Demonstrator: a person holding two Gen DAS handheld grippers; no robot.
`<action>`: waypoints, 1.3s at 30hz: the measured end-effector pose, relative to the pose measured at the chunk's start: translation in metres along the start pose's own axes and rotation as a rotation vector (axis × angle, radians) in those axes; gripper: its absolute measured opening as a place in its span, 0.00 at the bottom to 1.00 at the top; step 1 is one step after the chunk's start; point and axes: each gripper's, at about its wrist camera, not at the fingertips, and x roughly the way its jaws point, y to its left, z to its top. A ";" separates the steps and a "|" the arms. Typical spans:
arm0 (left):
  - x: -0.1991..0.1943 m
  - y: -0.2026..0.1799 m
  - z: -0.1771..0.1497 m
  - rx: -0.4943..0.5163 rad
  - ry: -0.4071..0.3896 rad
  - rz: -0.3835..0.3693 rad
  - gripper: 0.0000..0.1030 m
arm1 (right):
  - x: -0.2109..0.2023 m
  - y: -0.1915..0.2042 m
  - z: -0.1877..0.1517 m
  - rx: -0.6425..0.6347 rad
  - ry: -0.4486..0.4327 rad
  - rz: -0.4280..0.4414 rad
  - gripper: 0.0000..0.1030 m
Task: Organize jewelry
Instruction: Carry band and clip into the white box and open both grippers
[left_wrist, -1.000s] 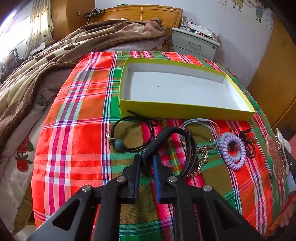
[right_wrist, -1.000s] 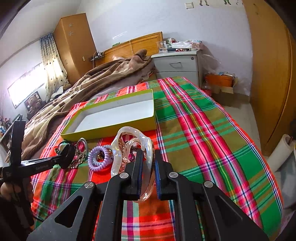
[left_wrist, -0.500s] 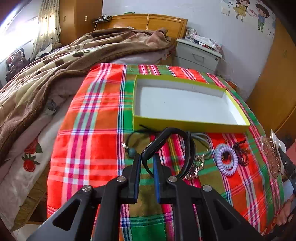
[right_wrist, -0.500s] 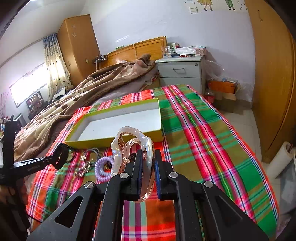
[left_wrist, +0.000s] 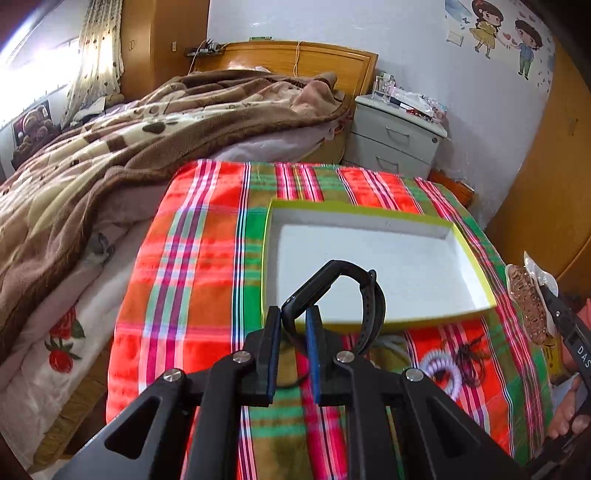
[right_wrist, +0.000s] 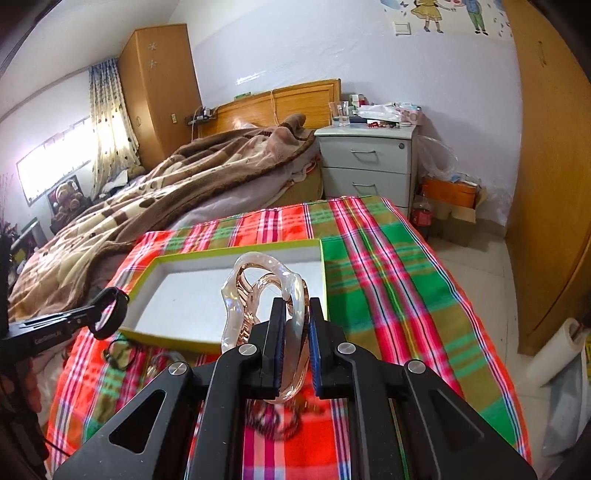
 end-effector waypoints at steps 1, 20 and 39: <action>0.003 0.000 0.003 -0.001 0.004 -0.004 0.14 | 0.006 0.000 0.003 -0.002 0.004 0.001 0.12; 0.088 -0.009 0.060 -0.022 0.096 -0.021 0.14 | 0.111 0.005 0.038 -0.035 0.165 -0.009 0.12; 0.123 -0.008 0.058 -0.015 0.149 0.030 0.14 | 0.142 0.009 0.037 -0.063 0.218 -0.049 0.12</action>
